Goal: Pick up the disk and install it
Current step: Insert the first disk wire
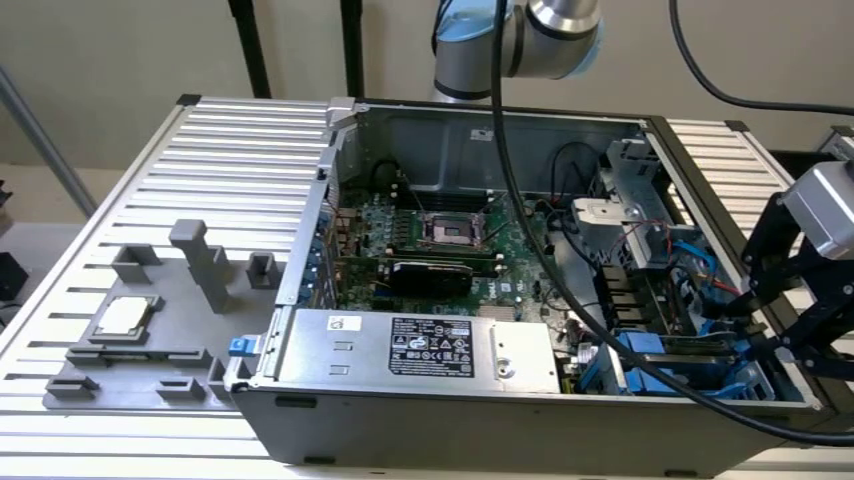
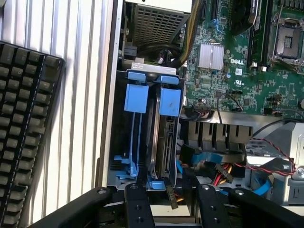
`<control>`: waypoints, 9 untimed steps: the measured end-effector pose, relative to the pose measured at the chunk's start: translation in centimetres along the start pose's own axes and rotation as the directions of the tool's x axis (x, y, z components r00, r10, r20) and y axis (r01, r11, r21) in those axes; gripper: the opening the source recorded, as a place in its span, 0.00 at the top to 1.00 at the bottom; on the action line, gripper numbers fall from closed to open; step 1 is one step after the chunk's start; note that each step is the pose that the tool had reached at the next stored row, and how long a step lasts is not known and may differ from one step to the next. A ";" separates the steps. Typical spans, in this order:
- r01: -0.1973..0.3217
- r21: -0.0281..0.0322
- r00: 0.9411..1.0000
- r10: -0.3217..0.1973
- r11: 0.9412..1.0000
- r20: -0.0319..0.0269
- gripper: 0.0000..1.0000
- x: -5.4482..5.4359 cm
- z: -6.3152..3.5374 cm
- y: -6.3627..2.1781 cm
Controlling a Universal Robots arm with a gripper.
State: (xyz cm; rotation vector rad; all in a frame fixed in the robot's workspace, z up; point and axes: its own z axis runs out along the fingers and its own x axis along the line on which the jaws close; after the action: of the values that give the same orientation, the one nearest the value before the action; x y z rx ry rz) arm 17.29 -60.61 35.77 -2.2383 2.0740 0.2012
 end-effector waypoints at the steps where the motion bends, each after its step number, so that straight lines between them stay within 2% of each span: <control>1: 0.007 -0.001 1.000 -0.007 1.000 0.000 0.57 0.0 0.00 -0.11; 9: 0.059 -0.015 0.998 -0.059 0.998 0.003 0.57 0.1 0.21 -0.33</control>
State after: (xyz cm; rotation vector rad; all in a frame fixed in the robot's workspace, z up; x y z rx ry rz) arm 17.61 -60.61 35.54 -2.3034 2.0080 0.2170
